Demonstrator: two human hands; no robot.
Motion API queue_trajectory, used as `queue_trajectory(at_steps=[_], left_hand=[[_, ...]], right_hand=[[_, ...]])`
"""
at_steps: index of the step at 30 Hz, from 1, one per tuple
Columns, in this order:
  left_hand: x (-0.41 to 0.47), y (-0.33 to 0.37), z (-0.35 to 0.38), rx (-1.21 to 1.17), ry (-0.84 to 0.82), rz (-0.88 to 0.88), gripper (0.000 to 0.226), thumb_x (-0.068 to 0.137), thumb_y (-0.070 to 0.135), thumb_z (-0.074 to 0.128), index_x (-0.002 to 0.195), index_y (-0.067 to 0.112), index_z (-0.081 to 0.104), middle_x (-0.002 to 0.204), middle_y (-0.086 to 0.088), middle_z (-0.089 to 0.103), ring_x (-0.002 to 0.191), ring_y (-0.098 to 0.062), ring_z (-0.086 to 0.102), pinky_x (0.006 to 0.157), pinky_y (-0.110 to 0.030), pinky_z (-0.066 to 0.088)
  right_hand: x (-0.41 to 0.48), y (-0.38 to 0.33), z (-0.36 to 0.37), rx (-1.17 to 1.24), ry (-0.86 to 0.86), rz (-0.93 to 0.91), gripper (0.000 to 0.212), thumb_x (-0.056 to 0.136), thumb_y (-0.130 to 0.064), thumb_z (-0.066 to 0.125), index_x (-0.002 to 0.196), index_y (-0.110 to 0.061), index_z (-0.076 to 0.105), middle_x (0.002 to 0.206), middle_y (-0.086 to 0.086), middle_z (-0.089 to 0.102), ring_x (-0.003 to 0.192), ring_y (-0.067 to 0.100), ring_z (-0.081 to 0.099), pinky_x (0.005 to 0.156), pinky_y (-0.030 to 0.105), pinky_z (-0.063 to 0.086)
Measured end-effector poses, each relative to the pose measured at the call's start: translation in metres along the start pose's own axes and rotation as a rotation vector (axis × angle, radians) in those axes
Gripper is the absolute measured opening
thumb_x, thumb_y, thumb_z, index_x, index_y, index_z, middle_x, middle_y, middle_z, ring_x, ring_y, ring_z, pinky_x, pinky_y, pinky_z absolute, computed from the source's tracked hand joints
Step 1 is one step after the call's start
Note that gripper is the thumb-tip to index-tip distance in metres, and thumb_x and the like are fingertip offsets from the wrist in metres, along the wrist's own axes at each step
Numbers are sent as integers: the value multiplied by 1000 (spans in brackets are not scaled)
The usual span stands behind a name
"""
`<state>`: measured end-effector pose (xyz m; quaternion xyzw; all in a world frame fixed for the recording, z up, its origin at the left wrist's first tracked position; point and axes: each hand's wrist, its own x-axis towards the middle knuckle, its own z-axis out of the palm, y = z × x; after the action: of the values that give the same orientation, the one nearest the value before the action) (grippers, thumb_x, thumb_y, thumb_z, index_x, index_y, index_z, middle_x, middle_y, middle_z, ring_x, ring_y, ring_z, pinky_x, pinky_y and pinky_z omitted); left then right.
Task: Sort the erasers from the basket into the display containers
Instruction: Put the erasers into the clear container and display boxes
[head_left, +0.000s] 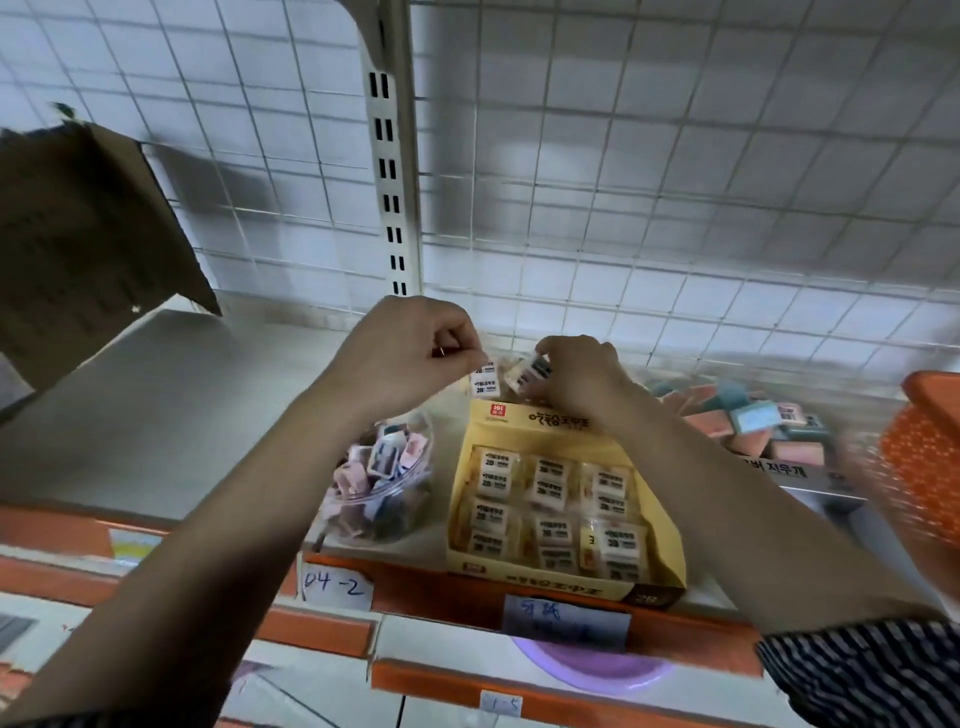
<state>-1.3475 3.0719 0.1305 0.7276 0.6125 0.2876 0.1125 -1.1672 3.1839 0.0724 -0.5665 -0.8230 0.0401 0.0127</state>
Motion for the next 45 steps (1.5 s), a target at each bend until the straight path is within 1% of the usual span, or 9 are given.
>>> queue_trajectory(at_steps=[5, 9, 12, 15, 21, 27, 30, 38, 45], left_hand=[[36, -26, -1, 176, -148, -52, 9, 85, 30, 71, 87, 21, 71, 78, 16, 62, 72, 0, 56, 62, -12, 38], [65, -35, 18, 221, -343, -54, 29, 87, 30, 71, 112, 18, 66, 110, 0, 66, 87, -8, 59, 71, -20, 41], [82, -33, 37, 336, -480, -43, 56, 87, 36, 70, 135, 14, 51, 133, -7, 57, 117, -21, 54, 93, -31, 43], [93, -30, 50, 457, -567, -31, 69, 82, 40, 75, 138, 12, 48, 133, -8, 55, 121, -25, 51, 89, -31, 42], [96, -25, 57, 496, -540, -18, 70, 71, 42, 83, 127, 9, 56, 119, -7, 59, 109, -25, 54, 74, -27, 37], [96, -29, 60, 460, -441, 16, 42, 71, 23, 85, 106, 10, 65, 101, -5, 61, 88, -18, 50, 66, -27, 35], [98, -30, 59, 467, -423, 24, 28, 69, 20, 86, 85, 11, 65, 84, -8, 59, 77, -24, 51, 57, -27, 33], [98, -19, 28, 285, -320, 46, 37, 68, 30, 87, 91, 19, 60, 88, 7, 57, 87, -17, 54, 67, -28, 35], [52, 12, 7, -227, -179, -7, 19, 83, 22, 76, 94, 16, 62, 91, 4, 62, 63, -6, 67, 56, -17, 53]], right_hand=[[-3, 2, 4, 137, 90, -50, 30, 83, -35, 70, 106, -18, 60, 94, 0, 64, 98, 25, 59, 81, 34, 39], [-13, 10, 2, 421, 131, -58, 16, 84, -27, 70, 89, -21, 56, 76, -11, 51, 78, 17, 54, 56, 23, 32], [-31, 14, -5, 580, 205, -47, 19, 83, -28, 74, 89, -21, 57, 76, -12, 54, 71, 9, 50, 56, 16, 32], [-49, 19, -9, 716, 208, 9, 27, 82, -28, 75, 93, -6, 62, 87, 0, 63, 79, 13, 55, 64, 20, 39], [-80, 33, 1, 1038, 230, 58, 27, 81, -21, 77, 87, -1, 61, 80, 24, 61, 70, 26, 65, 75, 54, 56], [-100, 36, 7, 1294, 223, 59, 11, 83, -5, 72, 92, -9, 67, 86, 13, 72, 71, 16, 63, 60, 27, 53], [-105, 37, 11, 1291, 226, 56, 12, 83, -6, 72, 94, -6, 67, 89, 19, 70, 73, 22, 63, 62, 33, 54], [-114, 34, 5, 1418, 178, 44, 11, 87, -2, 67, 97, -7, 65, 84, 6, 73, 75, 18, 69, 62, 30, 57], [-129, 38, -1, 1511, 147, -65, 12, 82, 2, 68, 88, -9, 67, 69, 6, 67, 59, 15, 60, 50, 21, 44]])
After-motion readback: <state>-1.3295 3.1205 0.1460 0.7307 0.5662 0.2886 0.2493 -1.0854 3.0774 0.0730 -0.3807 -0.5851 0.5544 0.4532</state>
